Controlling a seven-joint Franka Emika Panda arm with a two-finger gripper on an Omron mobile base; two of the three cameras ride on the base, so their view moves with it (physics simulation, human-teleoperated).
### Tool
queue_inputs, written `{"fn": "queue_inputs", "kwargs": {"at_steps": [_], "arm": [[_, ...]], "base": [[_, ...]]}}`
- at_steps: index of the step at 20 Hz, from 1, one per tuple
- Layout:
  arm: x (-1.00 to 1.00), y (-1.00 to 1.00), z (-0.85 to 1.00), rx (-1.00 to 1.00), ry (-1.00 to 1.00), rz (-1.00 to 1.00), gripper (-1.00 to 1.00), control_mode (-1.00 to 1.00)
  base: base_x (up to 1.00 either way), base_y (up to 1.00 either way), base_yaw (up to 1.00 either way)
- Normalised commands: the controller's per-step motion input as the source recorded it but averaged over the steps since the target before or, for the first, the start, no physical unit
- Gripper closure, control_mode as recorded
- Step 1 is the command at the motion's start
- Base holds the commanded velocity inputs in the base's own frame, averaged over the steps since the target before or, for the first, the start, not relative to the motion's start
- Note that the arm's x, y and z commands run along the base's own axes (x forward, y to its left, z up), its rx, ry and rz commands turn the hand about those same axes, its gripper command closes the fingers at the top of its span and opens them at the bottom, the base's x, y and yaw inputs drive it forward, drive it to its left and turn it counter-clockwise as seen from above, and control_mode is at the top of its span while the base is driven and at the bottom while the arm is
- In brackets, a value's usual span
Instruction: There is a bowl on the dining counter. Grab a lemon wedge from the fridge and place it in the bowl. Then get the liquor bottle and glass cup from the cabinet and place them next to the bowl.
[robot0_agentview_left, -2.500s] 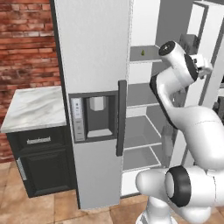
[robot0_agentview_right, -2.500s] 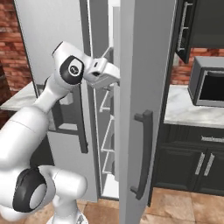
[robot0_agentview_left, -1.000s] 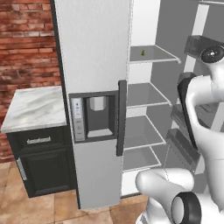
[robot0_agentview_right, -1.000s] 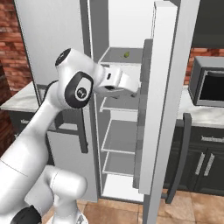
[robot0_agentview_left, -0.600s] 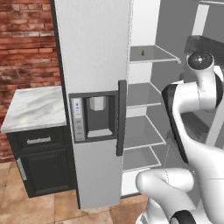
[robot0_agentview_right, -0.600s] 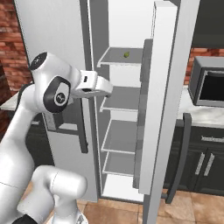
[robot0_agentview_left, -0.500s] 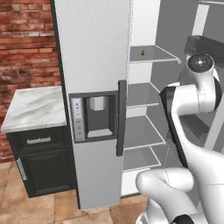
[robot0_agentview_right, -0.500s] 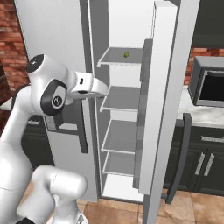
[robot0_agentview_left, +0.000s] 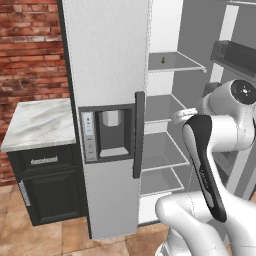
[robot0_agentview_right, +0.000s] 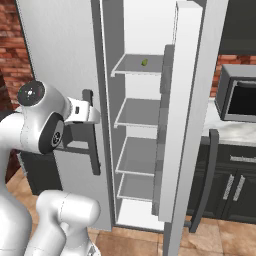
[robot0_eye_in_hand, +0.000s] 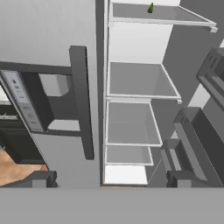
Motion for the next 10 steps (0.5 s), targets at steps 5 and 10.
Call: {"fn": "queue_inputs", "kwargs": {"at_steps": [5, 10], "arm": [[-0.56, 0.09, 0.0, 0.03, 0.0, 0.02, -1.0, -1.0], [-0.07, 0.0, 0.0, 0.0, 0.0, -0.01, -1.0, -1.0]], "base": [[0.0, 0.0, 0.0], [0.0, 0.0, 0.0]]}}
